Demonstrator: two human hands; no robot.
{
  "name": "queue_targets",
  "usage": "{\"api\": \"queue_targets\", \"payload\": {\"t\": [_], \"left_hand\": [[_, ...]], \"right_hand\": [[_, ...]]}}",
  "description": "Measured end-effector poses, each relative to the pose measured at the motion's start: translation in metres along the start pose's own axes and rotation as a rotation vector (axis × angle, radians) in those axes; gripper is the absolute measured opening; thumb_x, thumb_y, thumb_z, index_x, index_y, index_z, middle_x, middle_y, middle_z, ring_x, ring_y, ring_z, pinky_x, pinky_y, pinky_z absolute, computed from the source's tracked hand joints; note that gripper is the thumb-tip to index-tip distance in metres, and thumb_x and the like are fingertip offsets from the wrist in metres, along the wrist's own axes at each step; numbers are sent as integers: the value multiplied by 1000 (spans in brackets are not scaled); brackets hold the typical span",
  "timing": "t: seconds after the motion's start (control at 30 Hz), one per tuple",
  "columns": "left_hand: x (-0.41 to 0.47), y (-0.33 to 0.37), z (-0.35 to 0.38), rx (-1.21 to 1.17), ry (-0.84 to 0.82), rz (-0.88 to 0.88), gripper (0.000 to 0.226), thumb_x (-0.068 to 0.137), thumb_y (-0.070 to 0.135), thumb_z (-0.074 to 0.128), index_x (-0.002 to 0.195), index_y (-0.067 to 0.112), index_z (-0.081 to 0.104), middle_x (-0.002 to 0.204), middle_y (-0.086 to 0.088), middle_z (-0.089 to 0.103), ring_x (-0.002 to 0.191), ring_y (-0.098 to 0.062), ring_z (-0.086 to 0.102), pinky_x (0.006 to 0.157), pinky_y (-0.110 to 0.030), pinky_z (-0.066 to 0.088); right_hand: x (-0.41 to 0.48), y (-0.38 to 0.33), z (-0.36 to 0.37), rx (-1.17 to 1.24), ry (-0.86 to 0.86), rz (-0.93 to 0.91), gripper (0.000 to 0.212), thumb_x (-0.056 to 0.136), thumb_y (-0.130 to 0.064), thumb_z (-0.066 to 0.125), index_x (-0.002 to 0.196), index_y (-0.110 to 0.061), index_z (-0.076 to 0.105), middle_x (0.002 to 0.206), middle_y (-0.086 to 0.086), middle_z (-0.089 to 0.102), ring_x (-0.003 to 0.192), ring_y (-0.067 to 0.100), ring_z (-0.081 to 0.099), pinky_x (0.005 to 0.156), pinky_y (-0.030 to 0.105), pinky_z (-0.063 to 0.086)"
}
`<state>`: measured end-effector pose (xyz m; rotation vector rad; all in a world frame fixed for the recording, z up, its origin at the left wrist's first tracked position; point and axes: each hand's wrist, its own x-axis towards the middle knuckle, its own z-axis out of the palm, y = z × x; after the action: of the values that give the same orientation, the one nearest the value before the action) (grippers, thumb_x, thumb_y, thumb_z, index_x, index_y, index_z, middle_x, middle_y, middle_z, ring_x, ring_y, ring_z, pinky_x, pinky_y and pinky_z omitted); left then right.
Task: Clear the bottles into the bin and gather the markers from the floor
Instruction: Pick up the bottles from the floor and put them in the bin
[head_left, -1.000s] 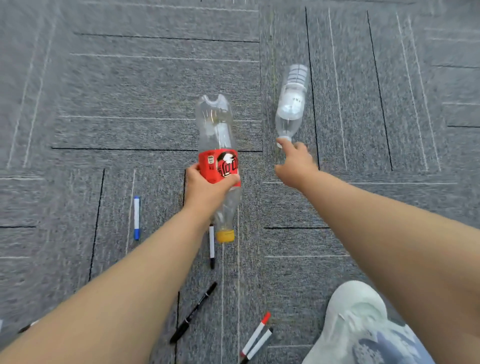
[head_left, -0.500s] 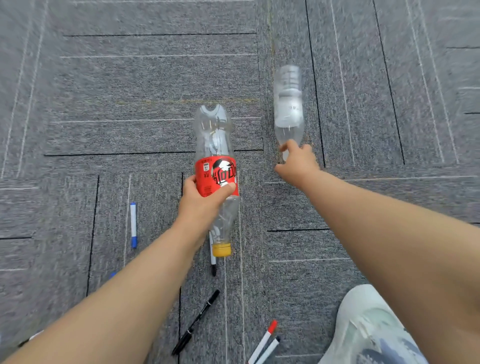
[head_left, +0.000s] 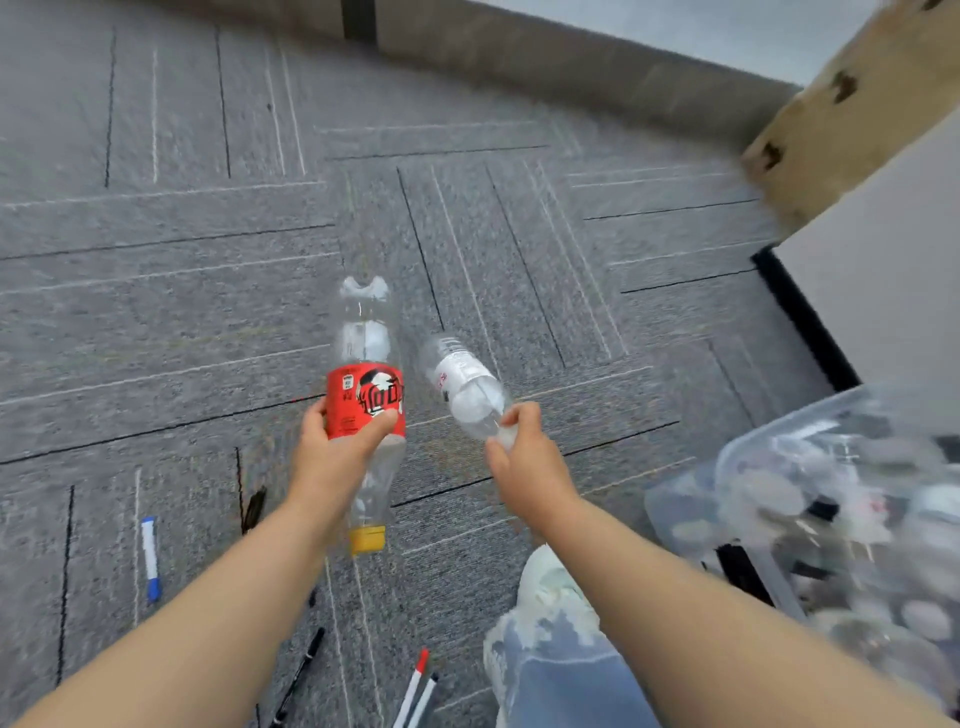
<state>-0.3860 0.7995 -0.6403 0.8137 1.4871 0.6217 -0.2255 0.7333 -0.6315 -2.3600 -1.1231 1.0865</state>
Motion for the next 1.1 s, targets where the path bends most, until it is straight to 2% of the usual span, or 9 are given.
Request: {"api": "queue_targets", "payload": {"t": [0.13,0.23,0.33,0.47,0.57,0.67,0.77,0.87,1.1], "left_hand": [[-61,32,37,45,-119,83,73,76,19,75,135,12,33,110,-9,58,94,-25,58,83,-35,48],[-104,51,63,92,-197,113,82,69,24,80,134,15,32,103,-4,58,96,-27,60,88,-42,50],[-146,60,87,126,-262,147,77,73,17,77,135,13,31,108,-9,57,96,-27,58,90,-41,48],[-191,63,114,182,-329,193,74,75,12,75,135,11,31,109,-10,55,93,-26,56,87,-39,47],[-216,64,130,248,-385,232,76,75,14,76,136,12,30,109,-8,54,89,-22,55,81,-33,43],[-233,65,143,336,-453,264,81,73,18,79,138,15,31,113,-7,55,90,-20,58,81,-31,44],[-243,64,154,407,-462,253,93,59,35,83,137,16,35,120,-12,58,101,-28,61,95,-41,48],[-248,57,166,469,-463,212,98,48,47,77,134,16,39,118,-12,60,102,-30,62,96,-46,49],[-256,52,218,698,-564,235,76,75,39,73,138,16,36,122,-11,56,105,-29,58,94,-40,48]], "right_hand": [[-66,14,-55,237,136,115,24,93,-17,50,99,-14,27,85,7,49,66,21,48,55,32,39],[-112,27,-88,422,303,158,24,91,-15,51,95,-13,28,87,9,49,62,21,46,53,30,41],[-150,43,-123,563,499,223,24,92,-15,51,95,-12,28,79,2,46,57,12,42,41,16,33],[-183,67,-174,695,753,362,25,91,-13,51,102,-10,29,100,13,50,76,27,47,64,28,37],[-195,90,-193,739,681,497,51,90,-13,51,133,-11,23,121,19,48,87,31,50,71,35,41],[-205,108,-192,752,580,535,69,87,-13,52,142,-25,11,130,21,49,100,38,59,82,44,53],[-214,115,-192,745,584,531,65,90,-8,49,143,-19,16,126,21,52,88,32,57,63,35,49],[-218,126,-198,728,619,495,57,92,-8,47,141,-17,21,126,18,52,82,25,51,54,28,39],[-227,133,-229,715,795,413,41,90,0,41,128,-16,35,77,-4,50,77,24,57,68,38,52]]}}
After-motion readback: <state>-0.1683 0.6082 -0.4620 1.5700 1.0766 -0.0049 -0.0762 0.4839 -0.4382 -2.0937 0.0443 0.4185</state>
